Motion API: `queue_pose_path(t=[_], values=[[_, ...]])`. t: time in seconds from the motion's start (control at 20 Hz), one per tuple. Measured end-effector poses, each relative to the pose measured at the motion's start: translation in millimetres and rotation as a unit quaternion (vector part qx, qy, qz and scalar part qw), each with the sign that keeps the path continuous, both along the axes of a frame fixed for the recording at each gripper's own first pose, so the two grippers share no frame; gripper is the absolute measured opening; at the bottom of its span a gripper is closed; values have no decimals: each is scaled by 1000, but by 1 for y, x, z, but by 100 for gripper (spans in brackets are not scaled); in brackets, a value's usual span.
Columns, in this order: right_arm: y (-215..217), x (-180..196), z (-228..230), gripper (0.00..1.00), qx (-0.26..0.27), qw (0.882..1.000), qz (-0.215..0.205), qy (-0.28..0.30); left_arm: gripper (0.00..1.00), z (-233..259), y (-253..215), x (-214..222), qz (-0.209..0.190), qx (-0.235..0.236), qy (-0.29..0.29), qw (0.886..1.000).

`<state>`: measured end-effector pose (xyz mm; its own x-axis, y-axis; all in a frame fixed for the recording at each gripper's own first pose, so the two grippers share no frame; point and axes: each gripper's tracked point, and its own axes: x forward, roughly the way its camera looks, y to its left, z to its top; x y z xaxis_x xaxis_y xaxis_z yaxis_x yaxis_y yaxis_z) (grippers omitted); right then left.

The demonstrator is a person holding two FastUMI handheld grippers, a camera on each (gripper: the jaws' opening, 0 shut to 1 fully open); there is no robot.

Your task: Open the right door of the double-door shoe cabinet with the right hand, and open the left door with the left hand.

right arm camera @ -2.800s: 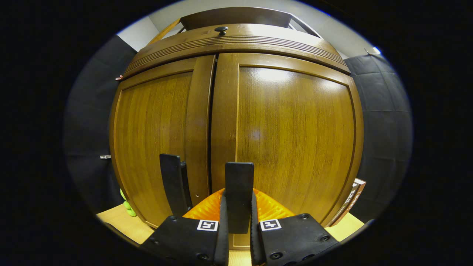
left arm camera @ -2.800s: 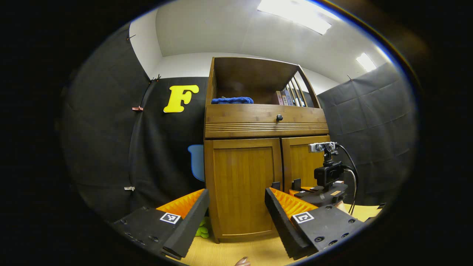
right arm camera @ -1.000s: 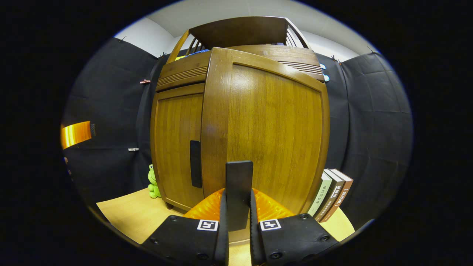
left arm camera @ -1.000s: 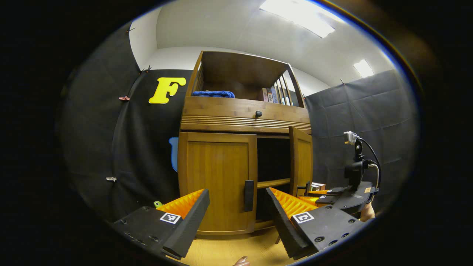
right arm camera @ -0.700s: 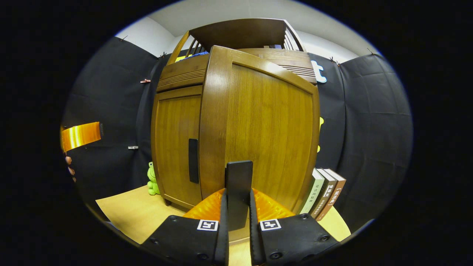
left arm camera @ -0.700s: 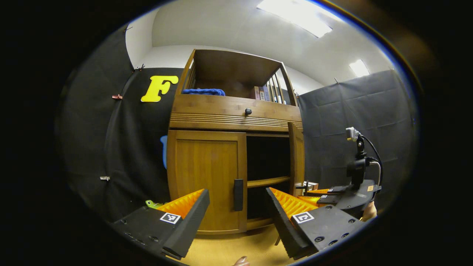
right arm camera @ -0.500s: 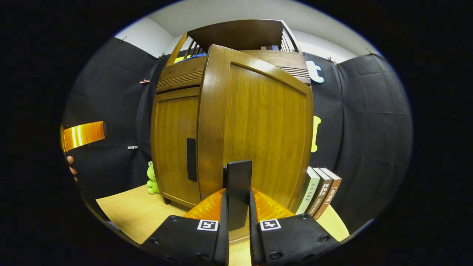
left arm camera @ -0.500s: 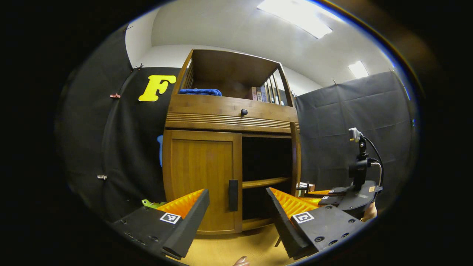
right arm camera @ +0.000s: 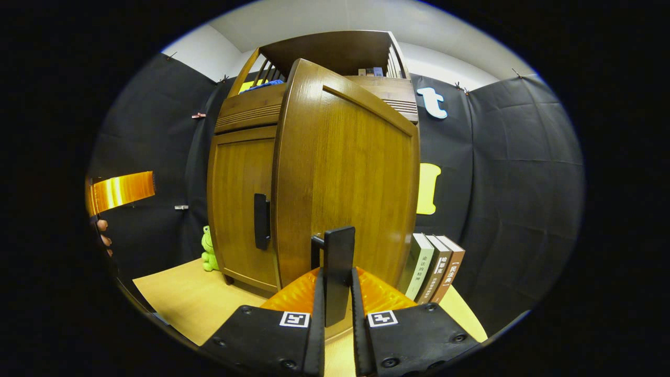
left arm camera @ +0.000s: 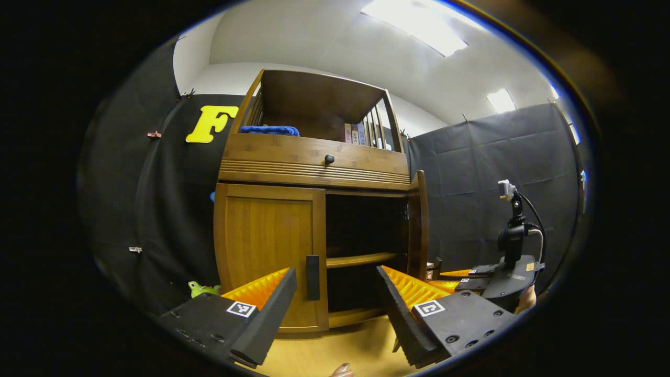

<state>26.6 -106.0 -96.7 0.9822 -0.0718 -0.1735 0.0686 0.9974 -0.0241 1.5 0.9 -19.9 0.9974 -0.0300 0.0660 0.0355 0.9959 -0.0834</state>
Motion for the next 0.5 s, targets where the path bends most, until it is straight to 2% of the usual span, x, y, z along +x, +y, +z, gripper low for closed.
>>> queue_pose_path(t=[0.15, 0.2, 0.25, 0.4, 0.45, 0.5], values=[[-13, -9, 2, 25, -2, 1000, -13, 1, 94, -2, -8, 5, -5, 0, 3, 1000], [-17, -13, 3, 30, -3, 1000, -18, 2, 94, -1, -11, 8, -7, 0, 3, 1000], [-21, -16, 3, 25, -3, 1000, -22, 2, 94, -2, -15, 10, -10, -1, 3, 1000], [-36, -24, 4, 25, -10, 999, -38, 2, 94, -1, -23, 15, -15, -3, 3, 1000], [-42, -25, 5, 20, -15, 999, -46, 1, 94, -2, -25, 17, -14, -2, 4, 1000], [-50, -28, 5, 20, -20, 998, -55, 1, 94, 1, -34, 26, -13, -1, 4, 1000]])
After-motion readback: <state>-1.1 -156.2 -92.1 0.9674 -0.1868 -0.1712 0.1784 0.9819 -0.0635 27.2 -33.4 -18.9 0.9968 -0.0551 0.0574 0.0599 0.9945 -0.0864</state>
